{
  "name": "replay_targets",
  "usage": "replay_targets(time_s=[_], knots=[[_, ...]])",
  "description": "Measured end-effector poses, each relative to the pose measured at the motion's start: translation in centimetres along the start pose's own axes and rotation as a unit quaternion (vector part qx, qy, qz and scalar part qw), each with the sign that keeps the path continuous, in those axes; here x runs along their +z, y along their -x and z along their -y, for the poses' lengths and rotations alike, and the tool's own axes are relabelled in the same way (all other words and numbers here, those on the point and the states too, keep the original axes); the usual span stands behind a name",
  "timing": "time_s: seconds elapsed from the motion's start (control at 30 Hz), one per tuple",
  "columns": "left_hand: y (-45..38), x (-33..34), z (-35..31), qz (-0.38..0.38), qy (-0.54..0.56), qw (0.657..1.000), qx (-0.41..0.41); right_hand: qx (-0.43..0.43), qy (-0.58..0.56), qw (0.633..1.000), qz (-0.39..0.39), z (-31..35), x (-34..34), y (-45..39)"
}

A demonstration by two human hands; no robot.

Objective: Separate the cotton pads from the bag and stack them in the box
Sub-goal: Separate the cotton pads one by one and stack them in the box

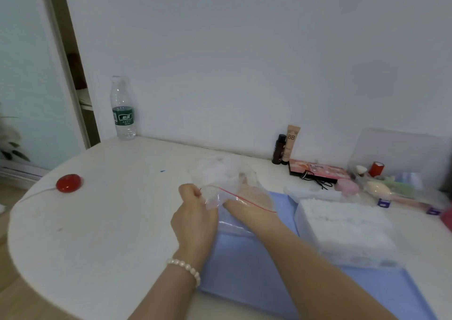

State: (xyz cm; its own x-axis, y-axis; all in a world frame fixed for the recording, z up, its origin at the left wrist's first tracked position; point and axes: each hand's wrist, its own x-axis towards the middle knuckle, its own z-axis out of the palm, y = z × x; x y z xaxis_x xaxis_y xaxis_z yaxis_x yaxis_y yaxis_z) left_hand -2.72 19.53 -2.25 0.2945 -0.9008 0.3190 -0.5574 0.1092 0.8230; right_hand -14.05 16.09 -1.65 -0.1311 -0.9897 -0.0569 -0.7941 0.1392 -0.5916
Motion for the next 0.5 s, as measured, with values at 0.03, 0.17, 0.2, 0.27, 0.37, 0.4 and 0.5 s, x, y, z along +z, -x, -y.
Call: replay_targets(time_s=[0.03, 0.17, 0.2, 0.27, 0.37, 0.4, 0.5], knots=[[-0.3, -0.4, 0.1, -0.016, 0.015, 1.000, 0.006, -0.011, 0.039, 0.999, 0.034, -0.3, 0.1, 0.5], [-2.3, -1.1, -0.3, 0.088, -0.022, 0.993, 0.073, 0.043, 0.143, 0.988, -0.031, -0.9, -2.0, 1.2], [-2.7, -1.2, -1.0, 0.126, -0.025, 0.990, 0.063, 0.041, 0.190, 0.981, -0.025, -0.5, -2.5, 1.7], [-3.4, -1.4, -2.6, 0.174, 0.053, 0.983, -0.005, 0.031, 0.243, 0.970, -0.013, 0.3, -3.2, 1.9], [-3.9, -1.5, -3.8, 0.220, 0.195, 0.948, -0.120, -0.023, 0.227, 0.971, -0.075, -0.1, -3.2, 0.9], [-3.9, -1.7, -3.9, 0.249, 0.212, 0.934, -0.144, -0.013, 0.215, 0.975, -0.055, -0.2, -3.0, 0.5], [-4.0, -2.1, -3.0, 0.328, 0.246, 0.895, -0.173, 0.014, 0.186, 0.982, 0.036, -0.2, -2.3, -0.3]])
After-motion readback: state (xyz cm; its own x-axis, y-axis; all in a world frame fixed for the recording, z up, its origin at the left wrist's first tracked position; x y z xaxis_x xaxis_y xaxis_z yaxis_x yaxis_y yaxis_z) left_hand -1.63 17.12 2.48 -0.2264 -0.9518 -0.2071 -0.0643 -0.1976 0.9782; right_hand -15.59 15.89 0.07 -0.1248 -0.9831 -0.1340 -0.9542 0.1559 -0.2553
